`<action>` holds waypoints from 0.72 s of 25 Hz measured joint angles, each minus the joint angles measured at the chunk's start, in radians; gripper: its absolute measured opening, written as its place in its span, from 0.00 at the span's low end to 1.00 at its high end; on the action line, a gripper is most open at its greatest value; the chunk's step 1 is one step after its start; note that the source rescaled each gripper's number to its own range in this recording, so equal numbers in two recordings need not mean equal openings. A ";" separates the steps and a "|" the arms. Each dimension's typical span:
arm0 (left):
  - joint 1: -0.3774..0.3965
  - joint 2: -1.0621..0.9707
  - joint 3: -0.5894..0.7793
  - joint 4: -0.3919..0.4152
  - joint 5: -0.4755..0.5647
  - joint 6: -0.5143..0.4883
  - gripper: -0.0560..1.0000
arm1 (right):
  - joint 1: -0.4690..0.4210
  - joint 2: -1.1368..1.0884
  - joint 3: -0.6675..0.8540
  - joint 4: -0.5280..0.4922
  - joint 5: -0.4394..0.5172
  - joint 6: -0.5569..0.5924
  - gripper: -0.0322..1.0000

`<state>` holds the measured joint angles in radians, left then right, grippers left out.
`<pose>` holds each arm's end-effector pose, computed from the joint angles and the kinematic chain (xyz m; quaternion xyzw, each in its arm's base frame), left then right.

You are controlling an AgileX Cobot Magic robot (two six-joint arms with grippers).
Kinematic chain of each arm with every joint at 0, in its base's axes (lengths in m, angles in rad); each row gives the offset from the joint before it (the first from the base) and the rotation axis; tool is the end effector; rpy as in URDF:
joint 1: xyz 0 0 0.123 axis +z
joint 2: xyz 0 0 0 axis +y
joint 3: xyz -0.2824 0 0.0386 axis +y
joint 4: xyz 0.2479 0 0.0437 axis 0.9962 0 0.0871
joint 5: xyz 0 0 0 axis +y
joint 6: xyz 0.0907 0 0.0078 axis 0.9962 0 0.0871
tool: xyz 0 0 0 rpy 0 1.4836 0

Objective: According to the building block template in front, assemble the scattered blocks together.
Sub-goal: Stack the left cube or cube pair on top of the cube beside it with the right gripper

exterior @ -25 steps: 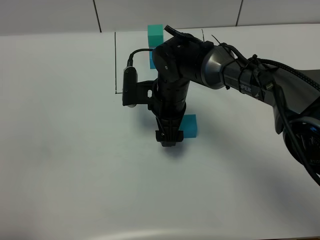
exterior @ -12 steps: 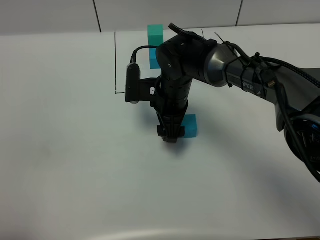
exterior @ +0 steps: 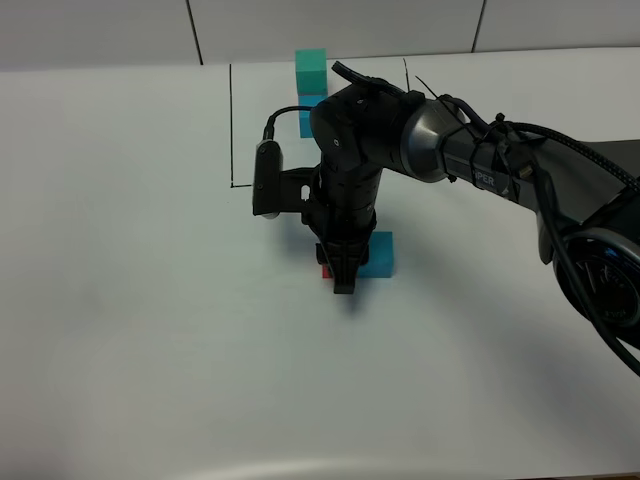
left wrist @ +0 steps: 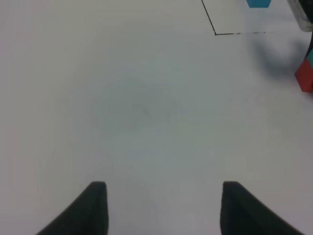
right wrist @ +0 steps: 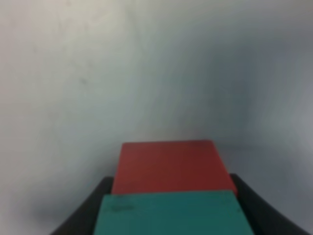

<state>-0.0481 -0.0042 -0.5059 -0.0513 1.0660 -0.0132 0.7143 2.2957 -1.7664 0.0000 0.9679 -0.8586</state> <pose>-0.0066 -0.0038 0.2784 0.0160 0.8515 -0.0416 0.5224 0.3526 0.3057 0.1315 -0.7056 0.7041 -0.0058 0.0801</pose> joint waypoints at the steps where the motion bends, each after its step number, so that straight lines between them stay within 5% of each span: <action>1: 0.000 0.000 0.000 0.000 0.000 0.000 0.20 | 0.000 0.000 0.000 0.000 0.000 0.011 0.04; 9: 0.000 0.000 0.000 0.000 0.000 0.000 0.20 | 0.000 0.001 -0.006 0.000 0.000 0.303 0.04; 12: 0.000 0.000 0.000 0.000 0.000 0.000 0.20 | 0.000 -0.003 -0.006 0.000 -0.010 0.584 0.04; 18: 0.000 0.000 0.000 0.000 0.000 0.000 0.20 | 0.000 -0.005 -0.006 -0.067 -0.031 1.361 0.04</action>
<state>-0.0481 -0.0042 -0.5059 -0.0513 1.0660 -0.0128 0.7143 2.2904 -1.7729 -0.0665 0.9371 0.5023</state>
